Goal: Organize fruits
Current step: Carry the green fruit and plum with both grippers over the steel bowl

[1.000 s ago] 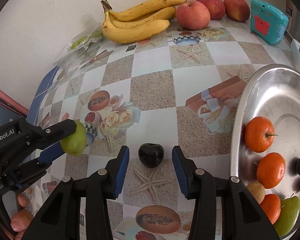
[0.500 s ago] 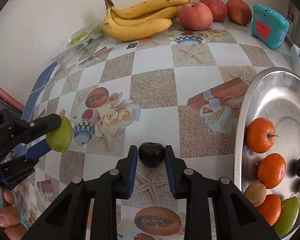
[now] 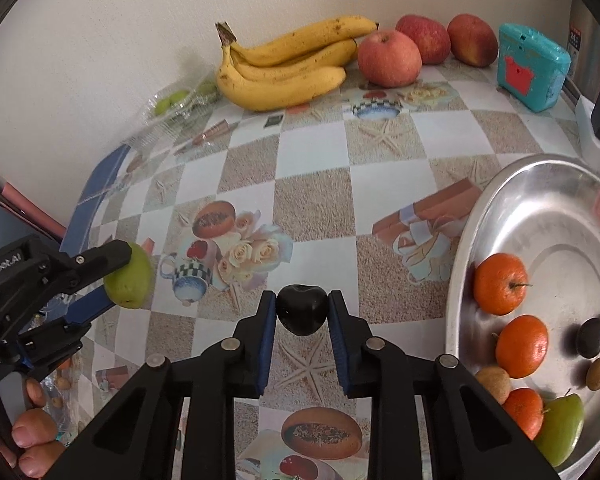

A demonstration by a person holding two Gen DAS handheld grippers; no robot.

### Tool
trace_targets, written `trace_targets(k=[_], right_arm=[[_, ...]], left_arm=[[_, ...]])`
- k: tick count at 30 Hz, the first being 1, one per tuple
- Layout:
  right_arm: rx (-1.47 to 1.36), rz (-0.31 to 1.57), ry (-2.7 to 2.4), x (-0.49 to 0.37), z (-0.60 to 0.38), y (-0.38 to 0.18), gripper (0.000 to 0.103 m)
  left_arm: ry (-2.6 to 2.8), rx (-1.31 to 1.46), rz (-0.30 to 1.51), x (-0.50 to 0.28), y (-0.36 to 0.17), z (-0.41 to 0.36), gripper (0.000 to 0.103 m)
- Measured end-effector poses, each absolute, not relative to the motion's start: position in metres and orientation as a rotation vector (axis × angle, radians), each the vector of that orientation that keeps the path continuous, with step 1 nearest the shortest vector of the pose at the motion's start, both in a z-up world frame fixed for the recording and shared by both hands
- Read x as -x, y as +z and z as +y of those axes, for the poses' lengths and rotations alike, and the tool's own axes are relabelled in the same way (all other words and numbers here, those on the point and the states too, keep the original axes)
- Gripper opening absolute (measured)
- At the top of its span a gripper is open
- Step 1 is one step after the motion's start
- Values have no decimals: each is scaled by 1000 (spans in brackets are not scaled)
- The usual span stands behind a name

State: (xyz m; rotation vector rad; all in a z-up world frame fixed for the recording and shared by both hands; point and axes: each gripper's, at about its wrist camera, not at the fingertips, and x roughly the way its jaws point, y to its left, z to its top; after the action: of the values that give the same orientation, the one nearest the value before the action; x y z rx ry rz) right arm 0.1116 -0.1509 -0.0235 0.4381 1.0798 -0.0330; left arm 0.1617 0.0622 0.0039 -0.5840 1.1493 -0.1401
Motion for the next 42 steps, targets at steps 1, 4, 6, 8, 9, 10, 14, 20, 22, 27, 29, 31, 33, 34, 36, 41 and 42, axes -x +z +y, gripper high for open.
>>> trace_targets(k=[1,4,6,8,9,10,14,20,22,27,29,31,33,34,36,41,42], right_arm=[[-438,1069,-33,-110,-152,-19,27],[-440,1046,-36,-106,-156,-9,27],[-445,1035,-41,-104,-160,-3,27],[-452,1027,-49,-103,-166,0,27],[-456,1024,-54,-102,-169,1,27],[-460,1022,-61,-100,-173,2,27],[-484,1021,-90,-94,-191,2,27],[-522,1021,-172,-78,-230,2,27],[-542,1019,-201,-72,-245,2,27],[-587,1011,-282,-51,-287,2,27],[-608,1003,-308,-42,-303,3,27],[-622,993,-328,-34,-317,5,27],[-626,983,-343,-26,-327,8,27],[-629,979,-350,-23,-331,9,27],[-640,972,-357,-17,-340,9,27],[-661,984,-347,-14,-346,1,27],[-663,988,-342,-15,-346,0,27]], left_arm=[[-142,580,1145,-161,6,61,41],[-148,561,1133,-159,12,55,41],[-155,547,1126,-157,16,48,41],[-163,530,1123,-155,19,42,41],[-169,520,1121,-154,20,38,41],[-177,508,1121,-152,22,32,41],[-209,457,1120,-146,27,8,41],[-287,346,1134,-131,30,-43,41],[-322,300,1141,-124,30,-65,41],[-400,189,1157,-105,26,-111,41],[-427,147,1164,-97,22,-129,42],[-453,100,1165,-88,18,-146,42],[-472,69,1166,-83,14,-157,42],[-478,52,1168,-80,11,-162,42],[-477,26,1172,-77,7,-169,42],[-466,-16,1177,-75,-2,-177,42],[-464,-23,1175,-74,-3,-177,42]])
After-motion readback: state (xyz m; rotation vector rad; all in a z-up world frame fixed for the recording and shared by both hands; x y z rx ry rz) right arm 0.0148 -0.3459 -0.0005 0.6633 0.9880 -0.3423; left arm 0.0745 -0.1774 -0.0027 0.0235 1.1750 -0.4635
